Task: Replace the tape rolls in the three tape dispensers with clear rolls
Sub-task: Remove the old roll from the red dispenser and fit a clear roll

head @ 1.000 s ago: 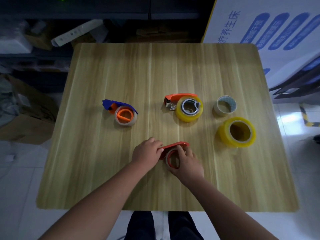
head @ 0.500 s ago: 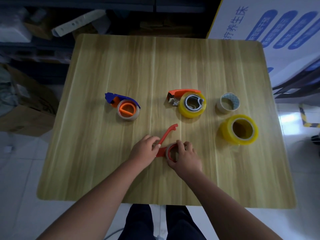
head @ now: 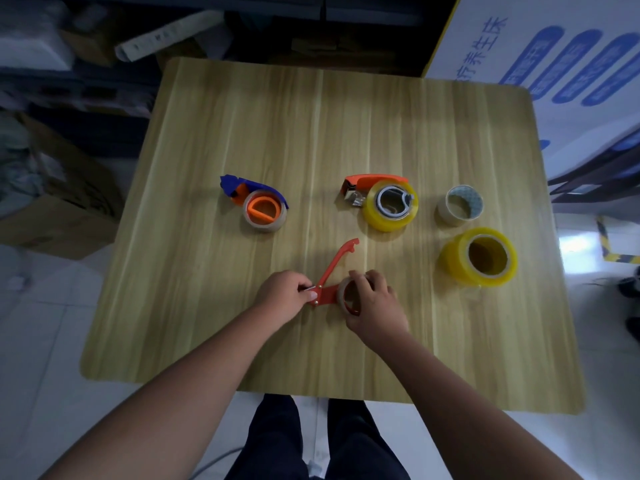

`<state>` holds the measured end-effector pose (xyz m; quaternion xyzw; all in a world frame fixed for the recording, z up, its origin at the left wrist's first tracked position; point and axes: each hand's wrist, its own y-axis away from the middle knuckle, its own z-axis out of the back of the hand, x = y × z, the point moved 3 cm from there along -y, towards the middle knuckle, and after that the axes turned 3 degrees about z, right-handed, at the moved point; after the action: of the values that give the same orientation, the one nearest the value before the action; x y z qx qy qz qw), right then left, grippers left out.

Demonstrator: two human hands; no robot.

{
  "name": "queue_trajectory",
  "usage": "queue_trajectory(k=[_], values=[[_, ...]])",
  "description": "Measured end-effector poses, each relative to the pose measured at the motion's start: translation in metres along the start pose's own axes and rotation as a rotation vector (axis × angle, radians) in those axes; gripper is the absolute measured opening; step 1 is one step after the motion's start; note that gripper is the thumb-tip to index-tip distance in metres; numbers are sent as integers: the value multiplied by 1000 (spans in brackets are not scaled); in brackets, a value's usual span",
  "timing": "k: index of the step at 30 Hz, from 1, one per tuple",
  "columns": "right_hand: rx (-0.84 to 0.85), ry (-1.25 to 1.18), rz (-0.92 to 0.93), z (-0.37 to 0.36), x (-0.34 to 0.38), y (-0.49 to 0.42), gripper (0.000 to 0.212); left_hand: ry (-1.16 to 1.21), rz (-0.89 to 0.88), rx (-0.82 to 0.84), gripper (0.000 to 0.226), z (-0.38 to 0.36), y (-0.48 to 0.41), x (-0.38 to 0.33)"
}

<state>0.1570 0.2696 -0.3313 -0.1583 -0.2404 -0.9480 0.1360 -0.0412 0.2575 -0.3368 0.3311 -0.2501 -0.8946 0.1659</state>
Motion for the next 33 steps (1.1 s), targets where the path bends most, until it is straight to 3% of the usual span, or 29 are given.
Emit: queue_trajectory(k=[9, 16, 22, 27, 33], values=[[-94, -111, -10, 30, -8, 13, 88, -26, -9, -11, 22, 0, 3, -1], [-262, -61, -67, 106, -42, 19, 93, 9, 18, 24, 26, 8, 7, -1], [-389, -105, -171, 178, -97, -42, 81, 48, 23, -5, 31, 7, 1, -2], [-301, -62, -281, 211, -137, -109, 84, 21, 48, -46, 36, 6, -5, 6], [-182, -36, -334, 192, -158, -150, 81, 58, 63, -50, 36, 3, -5, 16]])
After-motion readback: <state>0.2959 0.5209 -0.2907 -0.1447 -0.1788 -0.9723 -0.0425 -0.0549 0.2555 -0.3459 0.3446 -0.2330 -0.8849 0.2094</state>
